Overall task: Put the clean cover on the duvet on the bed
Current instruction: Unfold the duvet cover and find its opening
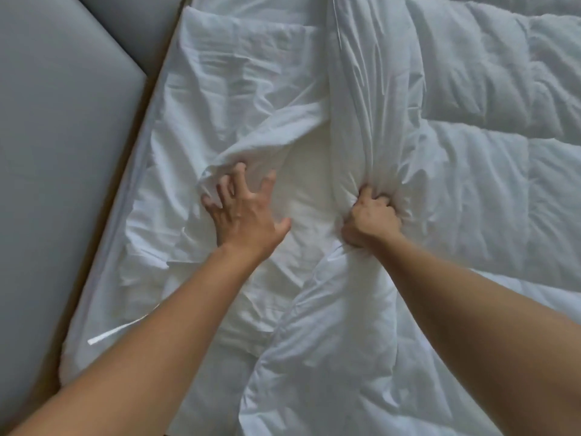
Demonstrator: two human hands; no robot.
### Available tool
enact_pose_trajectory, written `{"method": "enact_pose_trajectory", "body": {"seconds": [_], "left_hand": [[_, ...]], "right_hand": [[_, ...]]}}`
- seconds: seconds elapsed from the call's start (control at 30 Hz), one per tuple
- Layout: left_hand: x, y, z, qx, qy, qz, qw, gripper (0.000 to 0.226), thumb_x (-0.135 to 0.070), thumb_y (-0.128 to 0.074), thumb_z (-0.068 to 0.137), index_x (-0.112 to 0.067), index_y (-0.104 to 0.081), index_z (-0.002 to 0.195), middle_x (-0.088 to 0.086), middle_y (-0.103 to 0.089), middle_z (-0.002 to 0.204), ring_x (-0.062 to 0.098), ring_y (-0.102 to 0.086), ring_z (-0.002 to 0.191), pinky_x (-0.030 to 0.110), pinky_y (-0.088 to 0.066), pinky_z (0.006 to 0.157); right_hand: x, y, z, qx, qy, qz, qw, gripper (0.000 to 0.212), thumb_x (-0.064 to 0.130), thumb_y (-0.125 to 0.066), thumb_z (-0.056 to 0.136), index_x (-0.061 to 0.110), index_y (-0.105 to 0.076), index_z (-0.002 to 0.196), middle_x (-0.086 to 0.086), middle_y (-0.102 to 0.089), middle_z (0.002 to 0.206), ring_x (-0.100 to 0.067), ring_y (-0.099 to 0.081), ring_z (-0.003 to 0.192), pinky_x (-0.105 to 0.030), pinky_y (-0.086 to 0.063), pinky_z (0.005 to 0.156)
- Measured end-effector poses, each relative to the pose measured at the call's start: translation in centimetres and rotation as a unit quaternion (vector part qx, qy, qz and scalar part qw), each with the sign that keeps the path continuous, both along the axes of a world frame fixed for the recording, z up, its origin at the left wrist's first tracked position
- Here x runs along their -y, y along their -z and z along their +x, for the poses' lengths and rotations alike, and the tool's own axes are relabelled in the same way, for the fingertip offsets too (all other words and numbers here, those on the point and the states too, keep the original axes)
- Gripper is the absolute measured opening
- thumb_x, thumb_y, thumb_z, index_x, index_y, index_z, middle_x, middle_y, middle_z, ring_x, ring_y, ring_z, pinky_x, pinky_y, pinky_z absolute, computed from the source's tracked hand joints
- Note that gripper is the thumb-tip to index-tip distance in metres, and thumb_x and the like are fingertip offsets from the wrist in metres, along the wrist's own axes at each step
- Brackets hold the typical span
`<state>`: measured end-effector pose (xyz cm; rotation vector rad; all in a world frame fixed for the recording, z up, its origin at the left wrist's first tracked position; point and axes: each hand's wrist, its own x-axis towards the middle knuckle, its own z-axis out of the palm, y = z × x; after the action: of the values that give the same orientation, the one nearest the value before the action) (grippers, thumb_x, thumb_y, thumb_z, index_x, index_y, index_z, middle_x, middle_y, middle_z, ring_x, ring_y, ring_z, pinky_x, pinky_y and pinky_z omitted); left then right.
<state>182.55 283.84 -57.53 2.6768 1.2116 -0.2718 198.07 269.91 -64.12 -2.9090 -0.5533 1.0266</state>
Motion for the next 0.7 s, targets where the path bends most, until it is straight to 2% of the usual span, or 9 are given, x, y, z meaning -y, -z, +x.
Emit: {"method": "enact_pose_trajectory", "body": {"seconds": [0.07,0.13,0.2,0.3,0.37,0.47,0.53,0.63,0.7], "left_hand": [[-1.0,0.8,-0.3,-0.102,0.000,-0.034,0.994,0.086,-0.032,-0.071,0.079,-0.044,-0.027,0.151,0.011,-0.017,0.150,0.042,-0.031,0.131,0.059,-0.038,0.106],[-4.3,1.1,-0.9,-0.134,0.031,-0.051,0.989,0.083,-0.022,-0.066,0.084,-0.047,-0.025,0.152,0.013,-0.027,0.144,0.042,-0.041,0.127,0.055,-0.044,0.103],[-8.0,0.5,-1.2,-0.157,0.063,-0.122,0.978,0.080,-0.025,-0.065,0.088,-0.050,-0.023,0.153,0.012,-0.038,0.147,0.038,-0.049,0.127,0.046,-0.046,0.101],[-11.4,-1.3,-1.1,-0.149,0.057,-0.233,0.959,0.076,-0.030,-0.067,0.092,-0.052,-0.028,0.153,-0.001,-0.041,0.157,0.025,-0.049,0.134,0.033,-0.044,0.103],[-12.7,-2.4,-1.9,-0.115,0.037,-0.238,0.964,0.067,-0.022,-0.062,0.095,-0.052,-0.037,0.150,-0.005,-0.043,0.157,0.021,-0.052,0.131,0.027,-0.045,0.098],[-14.3,-3.7,-4.7,-0.023,-0.039,-0.238,0.970,0.052,-0.016,-0.059,0.097,-0.045,-0.056,0.140,-0.002,-0.062,0.136,0.027,-0.066,0.110,0.022,-0.050,0.076],[-14.8,-3.8,-7.1,0.059,-0.103,-0.248,0.961,0.035,-0.017,-0.066,0.096,-0.028,-0.068,0.129,0.002,-0.069,0.116,0.027,-0.066,0.109,0.024,-0.047,0.079],[-14.3,-3.3,-10.7,0.096,-0.174,-0.270,0.942,0.028,-0.033,-0.074,0.092,-0.012,-0.073,0.110,0.001,-0.065,0.091,0.018,-0.060,0.083,0.027,-0.044,0.071],[-13.4,-3.0,-12.9,0.081,-0.196,-0.278,0.937,0.039,-0.047,-0.073,0.090,-0.009,-0.066,0.087,0.003,-0.054,0.075,0.019,-0.050,0.070,0.032,-0.036,0.066]], "right_hand": [[0.3,0.3,0.7,-0.021,-0.003,0.002,1.000,0.062,0.038,-0.066,0.084,0.016,-0.029,0.129,-0.021,-0.042,0.129,-0.046,-0.049,0.122,-0.051,-0.042,0.102],[0.5,0.4,1.0,-0.032,-0.012,0.007,0.999,0.061,0.035,-0.064,0.082,0.016,-0.029,0.128,-0.021,-0.042,0.128,-0.047,-0.050,0.122,-0.052,-0.042,0.102],[0.7,0.5,1.0,-0.034,-0.018,0.009,0.999,0.060,0.032,-0.064,0.080,0.016,-0.029,0.126,-0.021,-0.041,0.127,-0.048,-0.050,0.120,-0.052,-0.043,0.102],[0.9,0.4,1.0,-0.030,-0.017,0.002,0.999,0.062,0.031,-0.067,0.078,0.017,-0.029,0.124,-0.020,-0.041,0.127,-0.047,-0.051,0.120,-0.052,-0.043,0.101],[1.1,0.5,0.9,-0.023,-0.022,0.002,0.999,0.060,0.030,-0.067,0.077,0.017,-0.029,0.121,-0.021,-0.042,0.127,-0.048,-0.051,0.120,-0.051,-0.043,0.100],[1.1,0.7,0.9,-0.006,-0.022,0.002,1.000,0.055,0.031,-0.066,0.080,0.018,-0.029,0.119,-0.020,-0.042,0.128,-0.047,-0.051,0.121,-0.051,-0.042,0.101],[1.0,0.7,0.6,0.012,-0.023,-0.004,1.000,0.050,0.032,-0.063,0.084,0.018,-0.031,0.120,-0.020,-0.043,0.129,-0.045,-0.050,0.122,-0.052,-0.041,0.101],[0.9,0.4,-0.3,0.071,-0.027,-0.009,0.997,0.041,0.033,-0.058,0.089,0.016,-0.035,0.119,-0.022,-0.044,0.130,-0.045,-0.050,0.122,-0.052,-0.039,0.102],[0.9,0.2,-1.1,0.126,-0.040,-0.012,0.991,0.040,0.028,-0.054,0.090,0.012,-0.039,0.123,-0.025,-0.042,0.132,-0.045,-0.045,0.123,-0.053,-0.036,0.103]]}}
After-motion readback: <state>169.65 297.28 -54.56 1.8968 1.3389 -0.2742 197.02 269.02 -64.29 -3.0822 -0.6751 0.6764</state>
